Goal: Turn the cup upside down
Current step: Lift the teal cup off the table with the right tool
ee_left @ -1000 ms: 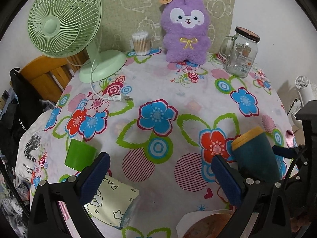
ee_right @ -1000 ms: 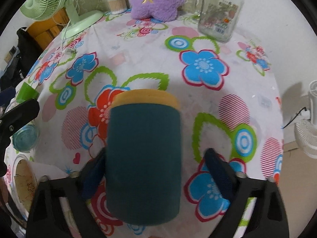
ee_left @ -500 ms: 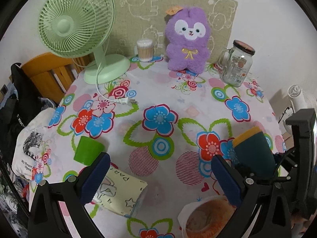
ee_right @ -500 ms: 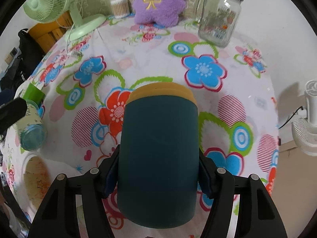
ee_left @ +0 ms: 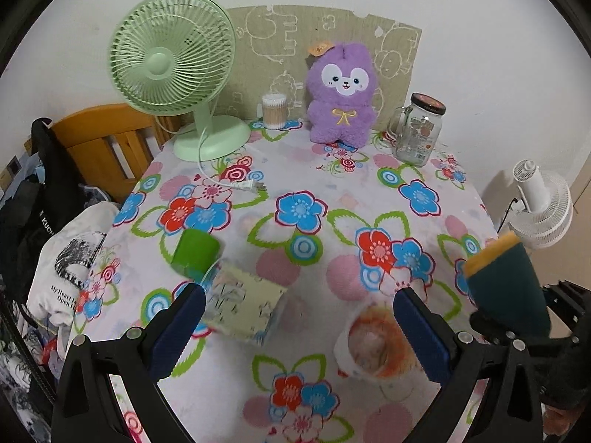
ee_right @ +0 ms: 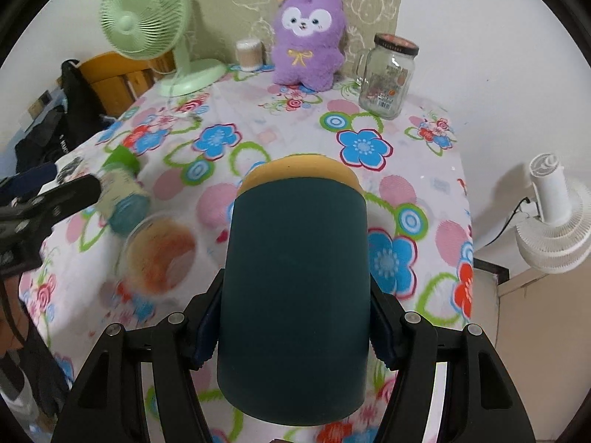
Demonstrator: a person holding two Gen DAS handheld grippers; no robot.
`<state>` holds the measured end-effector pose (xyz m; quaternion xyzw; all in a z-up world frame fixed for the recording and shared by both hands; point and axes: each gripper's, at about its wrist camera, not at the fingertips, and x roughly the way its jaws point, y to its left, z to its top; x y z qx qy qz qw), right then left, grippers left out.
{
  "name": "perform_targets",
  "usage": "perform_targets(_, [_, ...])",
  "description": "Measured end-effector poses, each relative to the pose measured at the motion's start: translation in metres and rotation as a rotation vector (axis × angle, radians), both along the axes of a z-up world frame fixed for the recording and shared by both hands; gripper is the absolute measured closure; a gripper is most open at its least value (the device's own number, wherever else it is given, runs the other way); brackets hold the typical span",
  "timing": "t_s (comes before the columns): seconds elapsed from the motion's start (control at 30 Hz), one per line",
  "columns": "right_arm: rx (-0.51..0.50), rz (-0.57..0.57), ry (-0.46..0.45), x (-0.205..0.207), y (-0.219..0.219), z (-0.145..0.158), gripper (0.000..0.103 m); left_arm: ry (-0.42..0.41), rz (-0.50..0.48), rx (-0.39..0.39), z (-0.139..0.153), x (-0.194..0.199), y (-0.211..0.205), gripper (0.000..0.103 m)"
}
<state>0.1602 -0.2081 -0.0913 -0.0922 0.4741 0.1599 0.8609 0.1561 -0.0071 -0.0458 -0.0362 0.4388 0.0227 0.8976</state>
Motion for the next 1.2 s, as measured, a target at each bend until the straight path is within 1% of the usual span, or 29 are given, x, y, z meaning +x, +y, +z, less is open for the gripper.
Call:
perform_targets(0.1, [-0.010,0.014,-0.010,-0.025,0.002,0.004,0.035,-0.017,0.001,-0.002,0.003,-0.019,0.002,0.000])
perform_targets(0.2, [-0.024,0.034,-0.003,-0.048,0.005,0.000,0.035,-0.030,0.004,-0.007,0.005,-0.038,0.004,0.000])
perform_targets(0.43, [-0.063,0.066,0.055,-0.088,0.013,-0.029,0.036,-0.026,0.005,-0.013,-0.005,-0.072,0.008,0.000])
perform_targets(0.63, [-0.092,0.066,0.123,-0.103,0.015,-0.062,0.036,-0.008,0.000,-0.006,-0.018,-0.093,0.008,0.000])
perform_targets(0.7, [-0.109,0.063,0.123,-0.106,0.015,-0.068,0.036,0.000,-0.001,-0.003,-0.023,-0.097,0.008,0.000])
perform_targets(0.87, [-0.126,0.066,0.146,-0.107,0.017,-0.079,0.036,0.025,0.001,-0.013,-0.034,-0.102,0.010,0.000])
perform_targets(1.03, [-0.125,0.070,0.147,-0.105,0.017,-0.081,0.036,0.030,0.003,-0.014,-0.036,-0.104,0.010,0.000])
perform_targets(1.1, [-0.126,0.071,0.139,-0.106,0.017,-0.079,0.035,0.027,0.005,-0.016,-0.036,-0.105,0.010,0.000])
perform_targets(1.17, [-0.132,0.072,0.122,-0.107,0.018,-0.076,0.028,0.030,0.004,-0.013,-0.036,-0.105,0.011,0.000])
perform_targets(1.2, [-0.132,0.073,0.111,-0.107,0.018,-0.072,0.022,0.030,0.003,-0.013,-0.036,-0.105,0.011,0.000])
